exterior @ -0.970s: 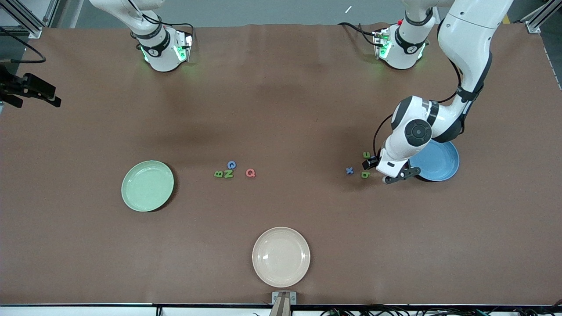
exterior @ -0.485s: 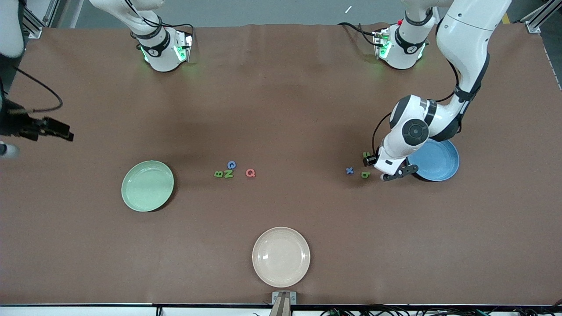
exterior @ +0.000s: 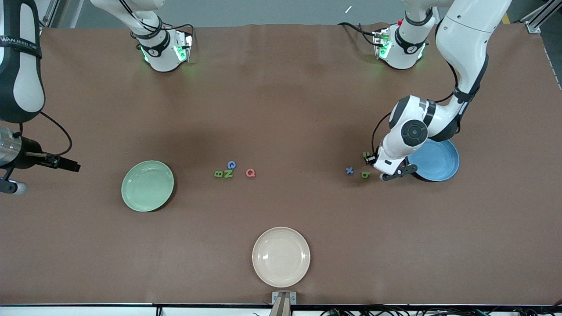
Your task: Sort upper and lower case letters into plates
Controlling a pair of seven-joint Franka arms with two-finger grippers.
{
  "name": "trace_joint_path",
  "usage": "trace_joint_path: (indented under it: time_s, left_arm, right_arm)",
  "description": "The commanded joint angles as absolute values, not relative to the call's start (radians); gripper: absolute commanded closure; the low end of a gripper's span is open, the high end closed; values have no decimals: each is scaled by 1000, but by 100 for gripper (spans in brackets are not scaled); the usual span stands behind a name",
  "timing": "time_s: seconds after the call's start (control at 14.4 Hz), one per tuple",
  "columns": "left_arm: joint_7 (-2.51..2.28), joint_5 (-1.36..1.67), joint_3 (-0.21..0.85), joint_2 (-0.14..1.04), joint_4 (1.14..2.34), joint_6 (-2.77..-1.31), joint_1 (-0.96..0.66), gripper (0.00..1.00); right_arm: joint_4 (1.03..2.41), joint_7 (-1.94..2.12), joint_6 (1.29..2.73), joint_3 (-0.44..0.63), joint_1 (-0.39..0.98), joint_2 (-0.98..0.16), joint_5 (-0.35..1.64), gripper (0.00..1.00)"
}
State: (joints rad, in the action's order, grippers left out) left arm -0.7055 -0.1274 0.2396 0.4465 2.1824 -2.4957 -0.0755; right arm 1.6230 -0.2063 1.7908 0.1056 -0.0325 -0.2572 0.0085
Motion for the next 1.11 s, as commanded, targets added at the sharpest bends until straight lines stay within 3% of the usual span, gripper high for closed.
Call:
trace_joint_path:
  time_s: [0.0, 0.49, 0.62, 1.04]
  left_arm:
    - [-724, -146, 242, 455, 2187, -2511, -77, 54]
    - [-729, -146, 244, 446, 2187, -2531, -74, 88]
    - [-724, -146, 244, 425, 2187, -2517, -66, 91]
    - [-550, -149, 245, 289, 2184, -2318, -5, 93]
  right_arm:
    - [1686, -499, 1831, 98, 27, -239, 20, 0]
    - [1926, -1177, 2023, 97, 217, -181, 80, 0]
    - [1995, -1316, 2068, 97, 270, -154, 80, 0]
    - [2006, -1584, 2078, 97, 383, -161, 78, 0]
